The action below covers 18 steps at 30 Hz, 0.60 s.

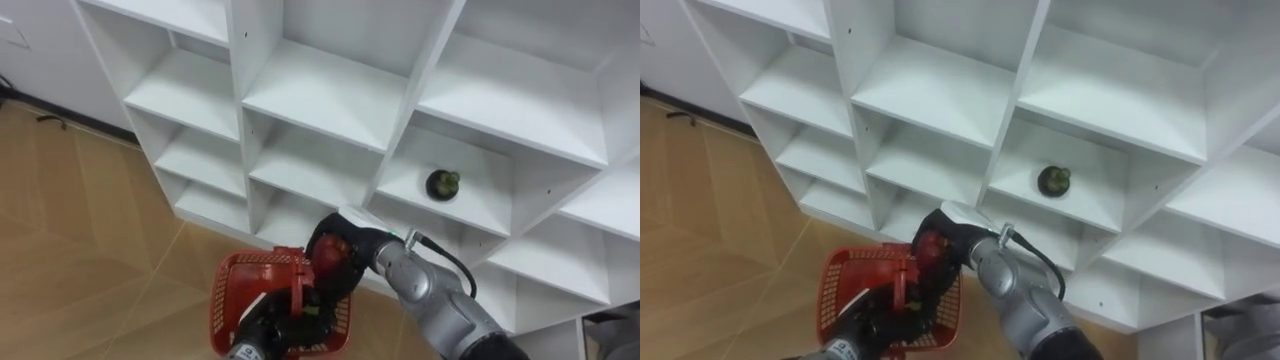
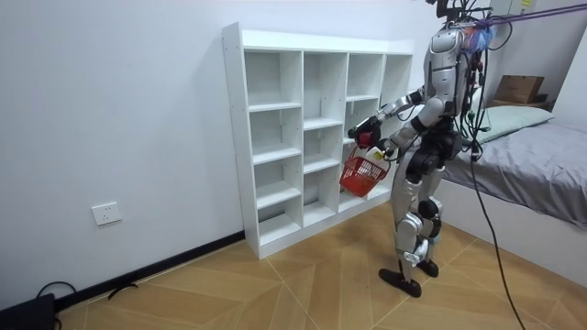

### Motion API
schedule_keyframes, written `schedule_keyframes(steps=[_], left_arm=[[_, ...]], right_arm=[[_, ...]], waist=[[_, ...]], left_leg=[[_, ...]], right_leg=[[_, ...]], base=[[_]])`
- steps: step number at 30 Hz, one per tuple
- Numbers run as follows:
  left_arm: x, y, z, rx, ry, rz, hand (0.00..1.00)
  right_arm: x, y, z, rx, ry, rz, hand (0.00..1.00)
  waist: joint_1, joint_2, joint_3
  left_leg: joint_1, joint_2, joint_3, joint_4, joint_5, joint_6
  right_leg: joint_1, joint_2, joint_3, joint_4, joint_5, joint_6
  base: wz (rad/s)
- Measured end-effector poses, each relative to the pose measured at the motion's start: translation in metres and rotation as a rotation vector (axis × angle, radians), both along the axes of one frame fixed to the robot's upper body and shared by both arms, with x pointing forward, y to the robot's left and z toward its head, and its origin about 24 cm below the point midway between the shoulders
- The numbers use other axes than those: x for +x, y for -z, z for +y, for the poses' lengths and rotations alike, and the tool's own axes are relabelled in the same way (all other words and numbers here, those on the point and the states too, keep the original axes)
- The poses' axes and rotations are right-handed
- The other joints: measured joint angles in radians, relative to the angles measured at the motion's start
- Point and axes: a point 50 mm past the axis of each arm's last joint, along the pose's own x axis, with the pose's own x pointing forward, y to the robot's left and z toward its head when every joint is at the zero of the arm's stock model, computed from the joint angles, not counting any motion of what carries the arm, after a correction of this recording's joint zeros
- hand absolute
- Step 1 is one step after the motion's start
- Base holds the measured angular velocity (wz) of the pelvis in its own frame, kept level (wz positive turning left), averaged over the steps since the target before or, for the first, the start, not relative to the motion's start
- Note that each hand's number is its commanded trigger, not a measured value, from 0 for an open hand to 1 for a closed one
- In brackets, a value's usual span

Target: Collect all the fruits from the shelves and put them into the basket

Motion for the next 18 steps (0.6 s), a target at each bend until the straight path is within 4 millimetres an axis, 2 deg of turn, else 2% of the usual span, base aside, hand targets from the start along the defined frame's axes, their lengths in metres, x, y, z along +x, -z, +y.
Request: schedule_keyframes(steps=[1,3,5,6,7,8,10,18], left_arm=[[-0.0002,0.0002,0.0001,0.001,0.000,0.001,1.00],[-0.0004,0.0005,0.0002,0.001,0.000,0.002,1.00],[-0.0005,0.0006,0.0002,0.001,0.000,0.003,1.00],[-0.0005,0.0006,0.0002,0.001,0.000,0.003,1.00],[-0.0004,0.0006,0.0002,0.001,0.000,0.003,1.00],[-0.0004,0.0006,0.0002,0.001,0.000,0.003,1.00],[-0.0005,0.0007,0.0002,0.001,0.000,0.004,1.00],[-0.0004,0.0008,0.0003,0.001,0.000,0.004,1.00]], right_arm=[[-0.0003,0.0002,0.0005,-0.001,-0.003,0.000,0.93],[-0.0007,0.0005,0.0010,-0.003,-0.006,0.002,0.62],[-0.0008,0.0008,0.0009,-0.006,-0.003,0.004,0.26],[-0.0008,0.0009,0.0009,-0.006,-0.003,0.005,0.22],[-0.0008,0.0009,0.0010,-0.008,-0.003,0.005,0.07],[-0.0009,0.0009,0.0010,-0.008,-0.003,0.005,0.03],[-0.0010,0.0008,0.0021,-0.004,-0.003,0.005,0.00],[-0.0011,0.0005,0.0038,0.001,-0.003,0.001,0.00]], waist=[[0.000,0.001,0.0019],[0.000,0.001,0.0031],[0.000,0.000,0.0034],[0.000,0.000,0.0034],[0.000,0.000,0.0034],[0.000,0.000,0.0033],[0.001,-0.001,0.0034],[0.000,-0.006,0.0041]], left_leg=[[-0.001,0.000,0.000,0.000,0.000,0.000],[-0.002,0.000,0.000,0.000,0.000,0.000],[-0.003,0.000,0.000,-0.001,0.000,0.000],[-0.003,0.000,0.000,-0.001,0.000,0.000],[-0.004,0.000,0.000,-0.001,0.000,0.000],[-0.005,0.000,0.000,-0.001,0.000,0.000],[-0.006,0.000,0.000,-0.001,0.000,0.000],[-0.005,0.000,-0.002,0.001,0.000,0.000]], right_leg=[[0.000,0.000,0.000,0.000,0.000,0.000],[0.000,0.000,0.000,-0.001,0.000,0.000],[-0.002,0.001,0.000,-0.002,0.000,0.000],[-0.002,0.001,0.000,-0.002,0.000,0.000],[-0.004,0.001,0.000,-0.002,0.000,0.000],[-0.006,0.001,0.000,-0.002,0.000,0.000],[-0.008,0.001,0.001,-0.001,0.000,0.000],[-0.006,0.001,0.001,-0.001,0.000,0.000]], base=[[0.00],[0.00],[0.00],[0.00],[0.00],[0.00],[0.00],[0.00]])
